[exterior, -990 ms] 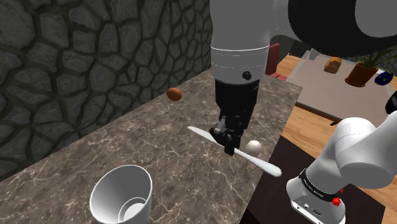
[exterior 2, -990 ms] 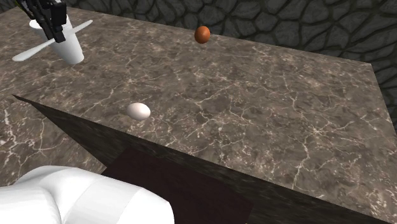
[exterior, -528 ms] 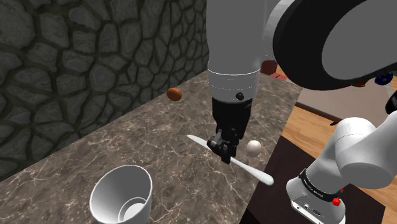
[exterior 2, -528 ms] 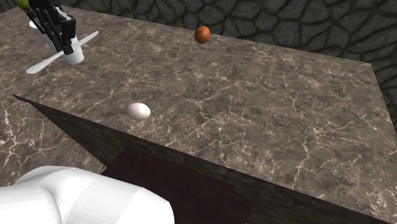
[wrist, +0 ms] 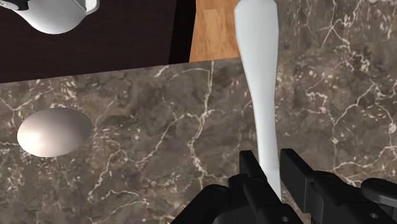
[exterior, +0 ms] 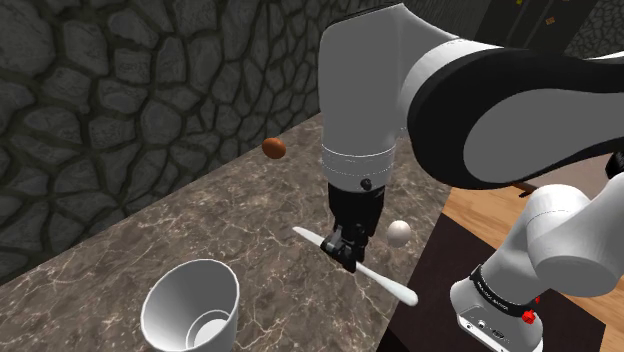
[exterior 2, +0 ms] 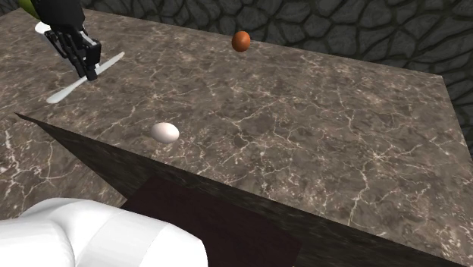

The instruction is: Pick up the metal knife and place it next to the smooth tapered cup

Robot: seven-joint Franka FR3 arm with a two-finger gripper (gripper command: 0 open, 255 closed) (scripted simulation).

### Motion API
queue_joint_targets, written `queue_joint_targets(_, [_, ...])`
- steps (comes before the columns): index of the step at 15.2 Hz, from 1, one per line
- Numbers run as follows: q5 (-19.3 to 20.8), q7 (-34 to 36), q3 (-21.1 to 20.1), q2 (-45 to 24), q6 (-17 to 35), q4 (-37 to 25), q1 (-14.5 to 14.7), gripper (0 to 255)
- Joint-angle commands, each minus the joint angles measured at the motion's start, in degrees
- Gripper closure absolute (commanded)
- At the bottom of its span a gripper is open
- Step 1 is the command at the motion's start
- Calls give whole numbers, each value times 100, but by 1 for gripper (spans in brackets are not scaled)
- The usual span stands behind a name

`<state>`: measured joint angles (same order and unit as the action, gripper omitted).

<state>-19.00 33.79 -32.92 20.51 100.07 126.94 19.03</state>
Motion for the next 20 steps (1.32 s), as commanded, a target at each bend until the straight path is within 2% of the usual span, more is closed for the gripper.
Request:
queue_joint_targets(1, [-18,-17,-26,-10,150,138,9,255])
queue_joint_targets(20, [10,-40,-386,-669,1774,1139,-7,255])
